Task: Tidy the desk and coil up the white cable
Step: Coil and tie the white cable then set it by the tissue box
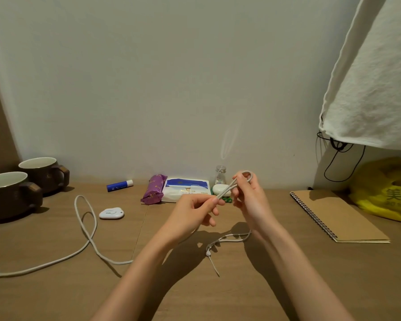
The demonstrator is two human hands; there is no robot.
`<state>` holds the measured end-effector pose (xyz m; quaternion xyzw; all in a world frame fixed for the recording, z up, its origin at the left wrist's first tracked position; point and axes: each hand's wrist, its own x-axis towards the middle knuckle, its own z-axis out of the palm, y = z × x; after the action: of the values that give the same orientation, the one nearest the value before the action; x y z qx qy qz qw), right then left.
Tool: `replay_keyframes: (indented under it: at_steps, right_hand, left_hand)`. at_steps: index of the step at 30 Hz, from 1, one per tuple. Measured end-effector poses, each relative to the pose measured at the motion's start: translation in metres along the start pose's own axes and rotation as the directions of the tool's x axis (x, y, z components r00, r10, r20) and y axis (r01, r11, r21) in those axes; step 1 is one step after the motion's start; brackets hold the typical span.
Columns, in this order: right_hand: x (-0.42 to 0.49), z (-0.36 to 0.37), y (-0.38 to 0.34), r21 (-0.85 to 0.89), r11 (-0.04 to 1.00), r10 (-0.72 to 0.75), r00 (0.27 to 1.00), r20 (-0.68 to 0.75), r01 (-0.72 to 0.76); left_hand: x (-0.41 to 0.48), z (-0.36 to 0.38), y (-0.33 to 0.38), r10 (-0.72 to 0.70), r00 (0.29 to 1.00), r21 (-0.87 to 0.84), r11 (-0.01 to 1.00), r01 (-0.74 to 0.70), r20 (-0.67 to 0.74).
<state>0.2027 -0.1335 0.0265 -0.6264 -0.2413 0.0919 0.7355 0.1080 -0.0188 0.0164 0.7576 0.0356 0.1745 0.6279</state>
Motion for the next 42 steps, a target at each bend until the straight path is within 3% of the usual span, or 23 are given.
replay_keyframes:
  at_steps: [4,8,12,16,20,26,30,33,36,39,42]
  right_hand:
    - [-0.003,0.002,-0.003,0.197,0.971,0.117,0.988,0.097,-0.134]
    - [-0.007,-0.001,-0.003,-0.016,0.998,0.065,0.982,0.177,-0.063]
    - [-0.01,-0.003,-0.003,-0.101,0.995,0.02,0.968,0.249,0.005]
    - [-0.008,-0.004,-0.001,-0.041,0.999,0.035,0.965,0.261,-0.025]
    - [-0.005,-0.003,0.002,0.054,0.99,0.11,0.96,0.258,-0.128]
    - [-0.002,-0.009,-0.004,0.334,0.924,0.153,0.98,0.126,-0.187]
    - [0.007,-0.02,-0.002,0.415,0.904,0.11,0.994,0.007,-0.103]
    - [0.008,-0.025,0.002,0.306,0.952,0.016,0.998,-0.059,0.003]
    - [0.007,-0.028,0.006,0.033,0.996,-0.077,0.995,-0.067,0.08]
    - [0.003,-0.024,0.008,-0.283,0.95,-0.126,0.991,0.044,0.133]
    - [-0.002,-0.018,0.009,-0.442,0.879,-0.091,0.974,0.208,0.177]
  left_hand:
    - [0.001,-0.002,-0.002,0.016,0.994,0.0,1.0,-0.016,-0.112]
    - [0.0,-0.005,-0.001,0.005,0.996,-0.05,0.999,-0.01,-0.09]
    - [-0.001,-0.013,0.002,-0.092,0.991,-0.186,0.976,0.109,0.095]
    - [-0.003,-0.019,0.003,-0.144,0.941,-0.175,0.963,0.204,0.306]
    - [-0.004,-0.017,0.006,-0.179,0.92,-0.231,0.935,0.269,0.349]
    - [-0.004,-0.013,0.005,-0.14,0.951,0.023,0.99,0.139,0.276]
    - [-0.003,-0.013,0.003,-0.158,0.95,0.257,0.962,0.087,0.27]
    - [-0.003,-0.014,0.0,-0.143,0.944,0.404,0.915,0.012,0.296]
    - [-0.002,-0.019,-0.001,-0.118,0.951,0.465,0.885,-0.03,0.286]
    - [0.0,-0.021,-0.001,-0.015,0.981,0.491,0.867,-0.085,0.196]
    - [0.003,-0.023,-0.005,0.133,0.99,0.527,0.839,-0.136,0.044]
